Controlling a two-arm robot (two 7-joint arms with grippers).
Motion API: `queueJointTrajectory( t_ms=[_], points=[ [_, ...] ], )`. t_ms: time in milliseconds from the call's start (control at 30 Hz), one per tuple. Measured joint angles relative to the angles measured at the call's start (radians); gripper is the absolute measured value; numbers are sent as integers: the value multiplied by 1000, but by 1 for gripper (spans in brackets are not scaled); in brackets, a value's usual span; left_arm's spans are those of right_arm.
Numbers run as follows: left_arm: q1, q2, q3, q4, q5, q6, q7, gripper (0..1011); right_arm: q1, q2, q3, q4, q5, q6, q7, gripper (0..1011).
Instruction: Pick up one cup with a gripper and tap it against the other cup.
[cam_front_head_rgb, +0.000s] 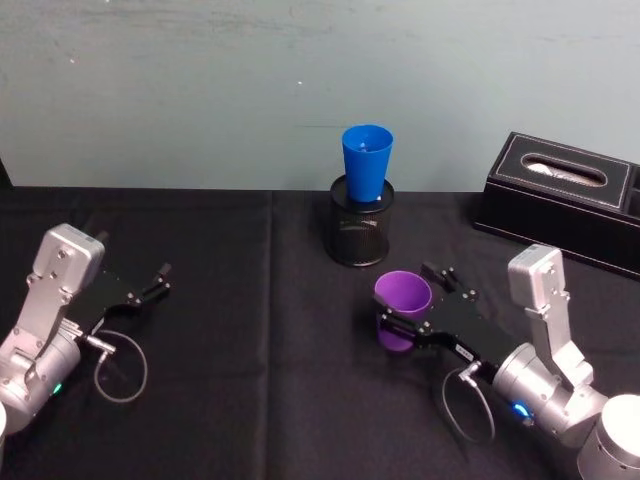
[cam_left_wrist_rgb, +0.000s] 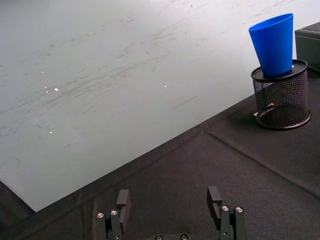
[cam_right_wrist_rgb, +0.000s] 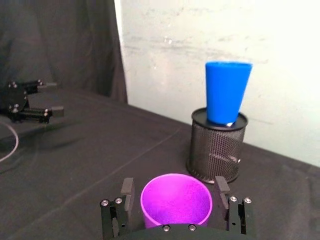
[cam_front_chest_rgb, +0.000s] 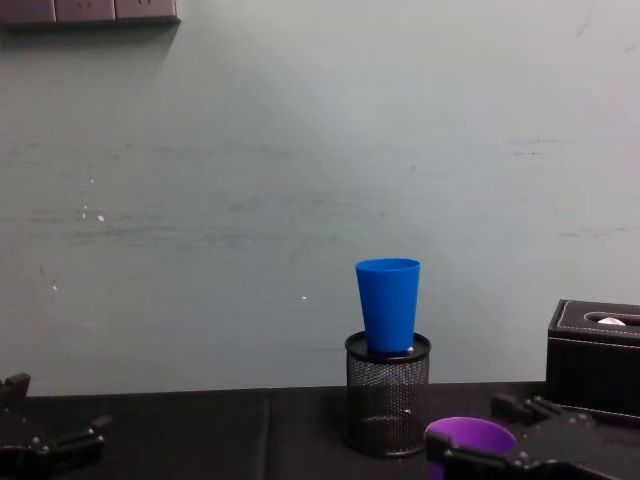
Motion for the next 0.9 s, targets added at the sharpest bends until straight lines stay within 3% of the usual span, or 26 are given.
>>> queueJointTrajectory(
  t_ms=[233,900],
  points=[
    [0,0,0,0,0,0,0,1011,-17,-8,27,-12,13,-56,-6,1003],
    [0,0,0,0,0,0,0,1011,-31,-15,48,-24,40,-91,17,1002]
  ],
)
